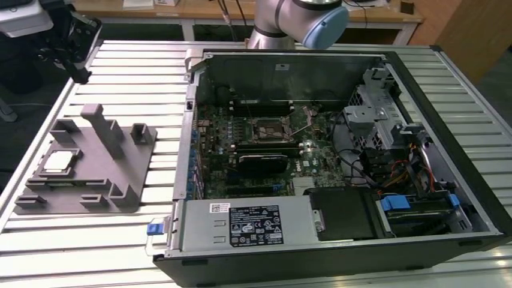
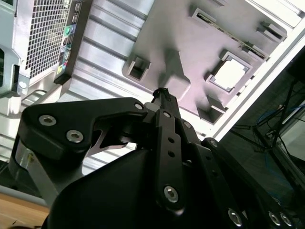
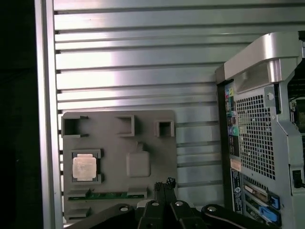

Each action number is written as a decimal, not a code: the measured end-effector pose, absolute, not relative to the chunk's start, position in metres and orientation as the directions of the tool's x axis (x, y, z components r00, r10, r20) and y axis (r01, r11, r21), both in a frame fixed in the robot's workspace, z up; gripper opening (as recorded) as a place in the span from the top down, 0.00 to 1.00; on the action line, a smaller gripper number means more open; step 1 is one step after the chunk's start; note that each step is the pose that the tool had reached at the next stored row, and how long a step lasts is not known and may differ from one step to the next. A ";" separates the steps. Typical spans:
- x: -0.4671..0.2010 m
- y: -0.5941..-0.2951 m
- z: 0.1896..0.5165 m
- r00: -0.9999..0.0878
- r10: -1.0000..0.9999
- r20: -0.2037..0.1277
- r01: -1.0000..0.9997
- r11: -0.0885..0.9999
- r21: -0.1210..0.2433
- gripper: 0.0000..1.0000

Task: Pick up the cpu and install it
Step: 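Reach for the cpu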

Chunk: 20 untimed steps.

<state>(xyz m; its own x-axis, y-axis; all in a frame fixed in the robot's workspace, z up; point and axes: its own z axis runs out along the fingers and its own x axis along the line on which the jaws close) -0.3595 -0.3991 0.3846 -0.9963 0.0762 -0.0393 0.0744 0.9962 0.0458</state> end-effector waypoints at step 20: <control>-0.382 -0.404 0.364 -0.996 0.076 -0.039 0.075 0.996 0.046 0.89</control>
